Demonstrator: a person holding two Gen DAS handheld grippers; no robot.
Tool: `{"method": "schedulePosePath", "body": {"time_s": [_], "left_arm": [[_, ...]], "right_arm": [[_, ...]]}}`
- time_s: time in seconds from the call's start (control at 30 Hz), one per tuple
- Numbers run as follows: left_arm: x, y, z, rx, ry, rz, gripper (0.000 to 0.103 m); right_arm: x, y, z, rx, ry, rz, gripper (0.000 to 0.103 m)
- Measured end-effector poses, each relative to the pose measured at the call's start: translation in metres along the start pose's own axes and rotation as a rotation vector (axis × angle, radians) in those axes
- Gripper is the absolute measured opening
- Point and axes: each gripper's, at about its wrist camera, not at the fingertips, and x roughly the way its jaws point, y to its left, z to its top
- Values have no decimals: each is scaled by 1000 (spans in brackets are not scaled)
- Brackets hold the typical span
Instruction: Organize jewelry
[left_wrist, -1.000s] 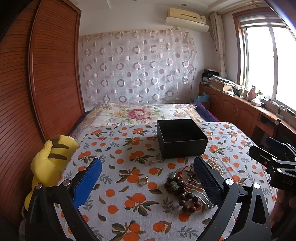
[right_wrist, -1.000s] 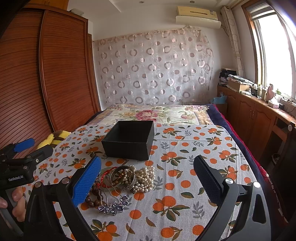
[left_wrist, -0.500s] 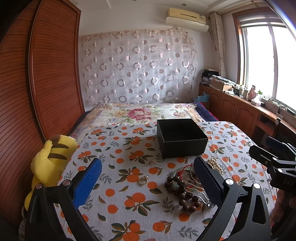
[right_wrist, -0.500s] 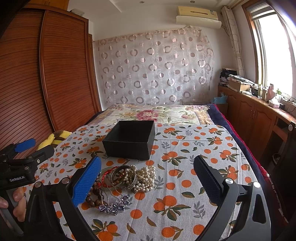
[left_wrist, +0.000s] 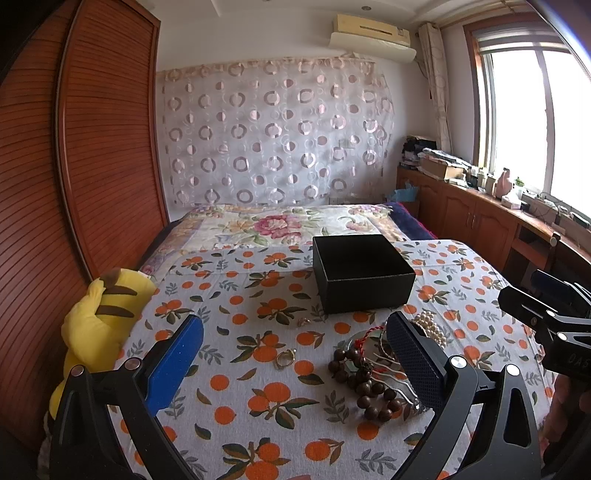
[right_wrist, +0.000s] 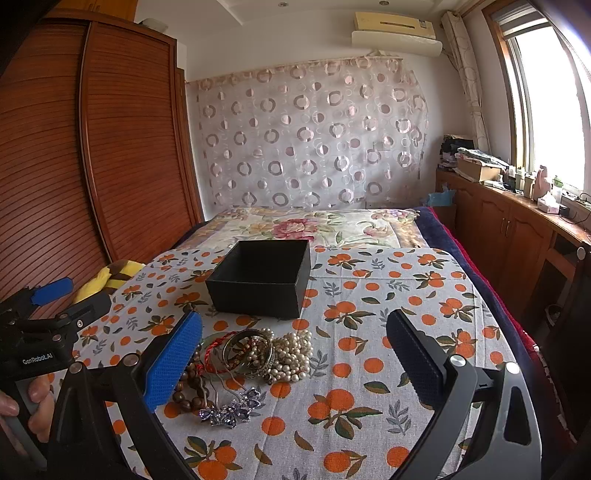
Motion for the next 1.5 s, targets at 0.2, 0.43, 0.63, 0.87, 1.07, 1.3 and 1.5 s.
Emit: {"method": "schedulePosePath", "body": {"time_s": [0.2, 0.43, 0.63, 0.87, 1.07, 1.3, 1.5], "left_arm": [[1, 0, 0, 1, 0, 0, 96], [1, 0, 0, 2, -1, 0, 96], [-8, 2, 2, 3, -4, 0, 96], [-8, 2, 3, 3, -2, 0, 96], [-8, 2, 0, 4, 1, -1, 96], [1, 3, -5, 5, 38, -8, 96], [22, 3, -17, 22, 103, -38, 96]], "right_arm": [[0, -1, 0, 1, -1, 0, 101], [-1, 1, 2, 1, -3, 0, 101], [-2, 2, 3, -1, -4, 1, 101], [-2, 2, 2, -1, -5, 0, 101], [-2, 2, 0, -2, -4, 1, 101], [6, 1, 1, -15, 23, 23, 101], [26, -1, -9, -54, 78, 38, 101]]}}
